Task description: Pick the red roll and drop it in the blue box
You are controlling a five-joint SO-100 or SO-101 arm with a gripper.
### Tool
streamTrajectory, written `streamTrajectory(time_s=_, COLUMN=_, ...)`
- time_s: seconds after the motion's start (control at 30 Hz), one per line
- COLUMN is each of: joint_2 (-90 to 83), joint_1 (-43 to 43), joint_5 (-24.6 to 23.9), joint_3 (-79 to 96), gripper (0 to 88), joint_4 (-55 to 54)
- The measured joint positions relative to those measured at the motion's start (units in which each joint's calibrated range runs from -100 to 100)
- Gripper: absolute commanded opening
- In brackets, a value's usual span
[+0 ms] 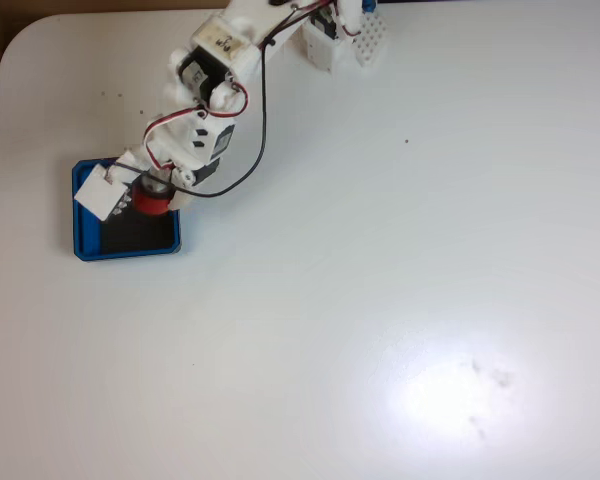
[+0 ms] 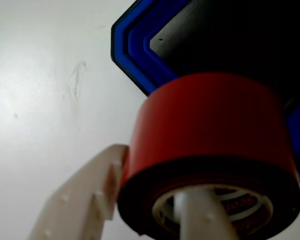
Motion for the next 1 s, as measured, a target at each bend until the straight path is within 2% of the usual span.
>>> streamTrajectory(time_s=0.1, joint_2=6.1, joint_1=2.28, joint_5=5.34, joint_3=-7.0, gripper=0.7, joint_4=0.0)
streamTrajectory(time_s=0.2, joint_2=11.77, joint_1=3.96, joint_5=6.93, joint_3=-13.27, gripper=0.7, joint_4=0.0)
streamTrajectory(time_s=0.4, joint_2=19.39, joint_1=6.63, joint_5=7.43, joint_3=-21.7, gripper=0.7, joint_4=0.0)
streamTrajectory(time_s=1.0, joint_2=26.42, joint_1=7.62, joint_5=7.93, joint_3=-22.24, gripper=0.7, joint_4=0.0)
